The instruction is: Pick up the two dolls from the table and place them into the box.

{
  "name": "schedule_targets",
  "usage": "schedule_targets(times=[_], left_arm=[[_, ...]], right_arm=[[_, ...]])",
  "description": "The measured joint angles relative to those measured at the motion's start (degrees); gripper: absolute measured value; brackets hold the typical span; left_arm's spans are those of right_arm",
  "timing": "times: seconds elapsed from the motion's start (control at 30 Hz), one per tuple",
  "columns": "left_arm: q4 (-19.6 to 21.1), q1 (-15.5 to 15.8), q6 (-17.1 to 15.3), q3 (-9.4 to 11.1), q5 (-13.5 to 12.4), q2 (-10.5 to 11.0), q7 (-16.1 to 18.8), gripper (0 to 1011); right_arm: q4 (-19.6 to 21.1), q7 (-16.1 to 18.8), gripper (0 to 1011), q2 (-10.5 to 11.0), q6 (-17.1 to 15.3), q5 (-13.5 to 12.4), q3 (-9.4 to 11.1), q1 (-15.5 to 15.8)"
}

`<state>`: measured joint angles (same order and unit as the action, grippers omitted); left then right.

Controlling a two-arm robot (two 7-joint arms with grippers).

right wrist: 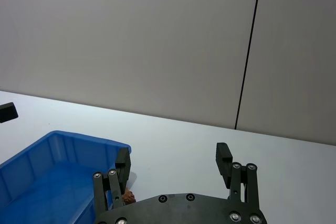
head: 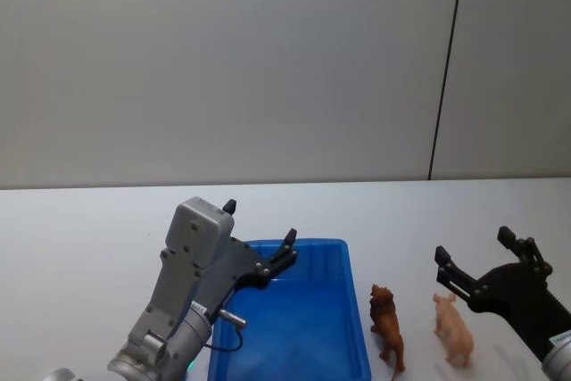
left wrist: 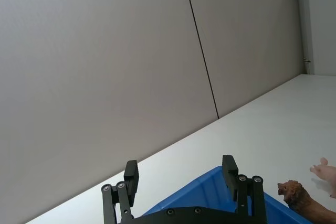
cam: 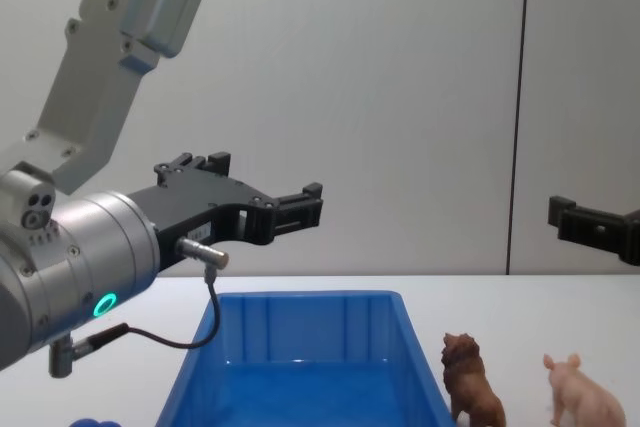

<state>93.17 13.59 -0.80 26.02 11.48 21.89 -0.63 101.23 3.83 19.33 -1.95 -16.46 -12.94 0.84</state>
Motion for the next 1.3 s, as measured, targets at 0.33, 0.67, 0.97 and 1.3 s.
schedule_targets(times=[0.33, 0.67, 0.97, 1.3], left_arm=[[0.0, 0.0, 0.0, 0.0, 0.0, 0.0, 0.0, 1003], [0.0, 0.0, 0.0, 0.0, 0.0, 0.0, 0.0, 1003], [0.0, 0.0, 0.0, 0.0, 0.0, 0.0, 0.0, 1003], [0.0, 0.0, 0.0, 0.0, 0.0, 0.0, 0.0, 1003]], right_arm=[[0.0, 0.0, 1001, 0.0, 0.0, 0.0, 0.0, 0.0], [0.0, 0.0, 1001, 0.0, 0.0, 0.0, 0.0, 0.0], [-0.18, 0.31, 1001, 0.24, -0.05, -0.23, 0.28, -0.08], [-1.13, 2.05, 1001, 1.85, -1.48, -0.75, 1.48, -0.11]])
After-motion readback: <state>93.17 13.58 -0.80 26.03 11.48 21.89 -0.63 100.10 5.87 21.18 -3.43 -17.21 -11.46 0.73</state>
